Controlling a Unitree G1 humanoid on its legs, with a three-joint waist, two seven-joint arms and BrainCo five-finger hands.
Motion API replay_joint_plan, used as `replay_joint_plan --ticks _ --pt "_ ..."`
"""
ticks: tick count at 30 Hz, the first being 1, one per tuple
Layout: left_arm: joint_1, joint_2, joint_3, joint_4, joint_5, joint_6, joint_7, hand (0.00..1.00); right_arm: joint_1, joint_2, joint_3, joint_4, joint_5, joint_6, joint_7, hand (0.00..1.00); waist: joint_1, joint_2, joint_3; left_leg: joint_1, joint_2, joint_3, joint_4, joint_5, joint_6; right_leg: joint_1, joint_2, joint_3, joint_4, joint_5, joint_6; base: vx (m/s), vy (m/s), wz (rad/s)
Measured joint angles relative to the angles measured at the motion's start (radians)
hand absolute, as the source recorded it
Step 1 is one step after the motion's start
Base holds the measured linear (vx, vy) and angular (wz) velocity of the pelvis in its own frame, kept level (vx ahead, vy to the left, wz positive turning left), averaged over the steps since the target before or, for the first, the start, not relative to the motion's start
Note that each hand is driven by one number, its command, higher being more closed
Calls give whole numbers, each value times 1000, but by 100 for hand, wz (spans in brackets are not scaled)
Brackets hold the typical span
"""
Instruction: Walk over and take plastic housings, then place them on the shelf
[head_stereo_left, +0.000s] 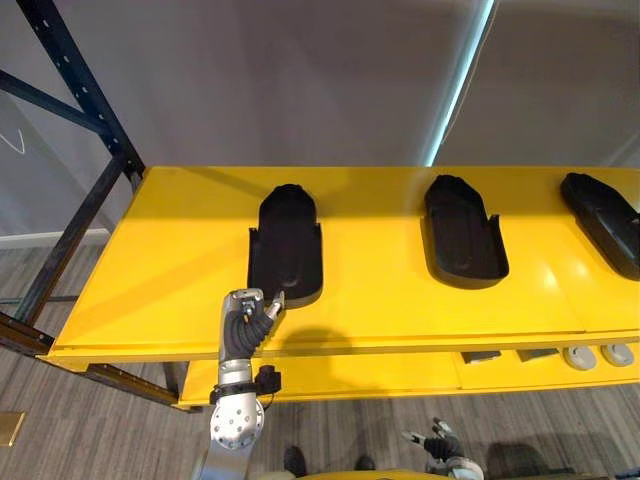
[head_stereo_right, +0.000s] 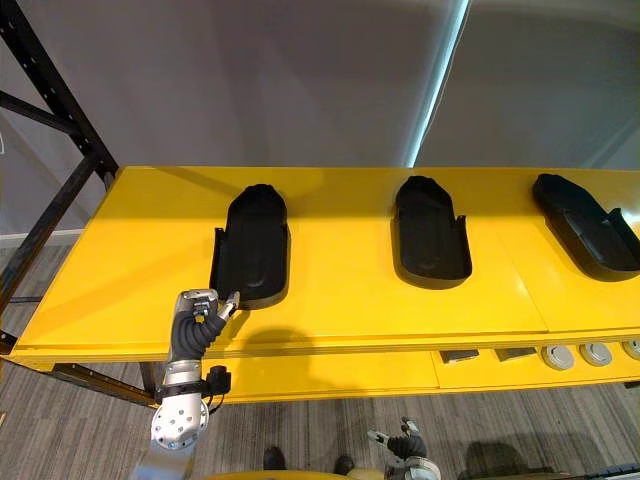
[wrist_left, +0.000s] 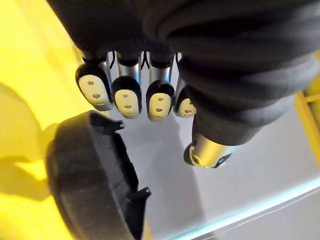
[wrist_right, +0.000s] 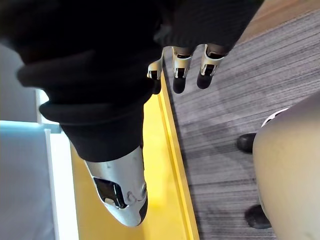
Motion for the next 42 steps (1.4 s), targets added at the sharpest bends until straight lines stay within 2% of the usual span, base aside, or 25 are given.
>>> replay_joint_plan --ticks 7,21,32,42 --pt "-6 18 -41 131 10 3 -17 100 0 4 12 2 0 5 -5 0 3 -11 -7 0 -5 1 0 -1 2 0 -3 3 -8 0 0 0 0 0" --pt "-176 16 -89 292 49 11 4 100 -5 1 11 10 -2 16 -22 0 -13 0 -23 -1 -2 9 0 -1 2 7 3 6 -38 5 -7 -2 -1 0" --pt "-254 17 -66 362 59 44 32 100 -12 -1 10 11 -3 27 -22 0 -25 3 -25 -2 -3 20 0 -2 3 -1 3 22 -39 8 -9 -17 -3 -4" --pt "-303 15 -10 403 47 47 46 100 -20 2 7 12 -4 29 -21 0 -44 4 -26 -5 -3 16 0 -2 3 2 4 17 -47 8 -10 0 -1 1"
